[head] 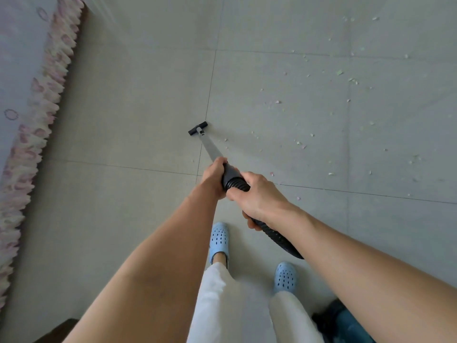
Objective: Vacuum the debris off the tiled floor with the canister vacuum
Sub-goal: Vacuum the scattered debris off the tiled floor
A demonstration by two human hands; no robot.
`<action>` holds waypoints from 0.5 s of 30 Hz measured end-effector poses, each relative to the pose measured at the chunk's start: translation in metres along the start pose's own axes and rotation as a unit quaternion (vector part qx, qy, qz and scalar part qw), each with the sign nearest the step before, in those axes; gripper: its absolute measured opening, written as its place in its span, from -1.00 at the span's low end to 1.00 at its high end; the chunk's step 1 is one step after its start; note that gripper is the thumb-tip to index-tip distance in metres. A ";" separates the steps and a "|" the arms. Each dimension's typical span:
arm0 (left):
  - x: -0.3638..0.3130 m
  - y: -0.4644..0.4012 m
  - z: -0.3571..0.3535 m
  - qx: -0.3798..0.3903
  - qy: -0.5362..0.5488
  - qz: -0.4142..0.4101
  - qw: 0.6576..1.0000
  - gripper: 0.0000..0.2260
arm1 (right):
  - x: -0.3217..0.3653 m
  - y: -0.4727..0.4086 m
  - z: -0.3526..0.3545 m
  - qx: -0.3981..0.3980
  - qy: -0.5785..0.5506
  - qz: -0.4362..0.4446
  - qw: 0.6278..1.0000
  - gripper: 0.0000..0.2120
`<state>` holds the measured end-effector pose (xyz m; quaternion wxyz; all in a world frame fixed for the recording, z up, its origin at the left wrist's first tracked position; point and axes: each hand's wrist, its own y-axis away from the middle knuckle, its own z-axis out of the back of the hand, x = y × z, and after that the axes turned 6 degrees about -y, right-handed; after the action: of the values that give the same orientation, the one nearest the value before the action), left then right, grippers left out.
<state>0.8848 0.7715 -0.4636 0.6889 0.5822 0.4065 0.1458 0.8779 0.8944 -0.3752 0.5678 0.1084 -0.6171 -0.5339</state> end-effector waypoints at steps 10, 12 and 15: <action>0.058 0.014 -0.051 0.016 0.050 -0.015 0.999 -0.87 | -0.062 0.035 0.048 0.044 -0.009 -0.004 0.999 -0.67; 0.069 0.016 -0.058 0.026 0.062 -0.011 0.998 -0.87 | -0.077 0.047 0.060 0.067 -0.023 -0.005 0.997 -0.64; 0.087 0.017 -0.072 0.028 0.062 -0.007 0.998 -0.86 | -0.101 0.061 0.075 0.071 -0.020 0.001 0.997 -0.55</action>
<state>0.8917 0.8839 -0.4809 0.6470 0.5881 0.4561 0.1659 0.8791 1.0342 -0.3708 0.5468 0.1376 -0.6645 -0.4905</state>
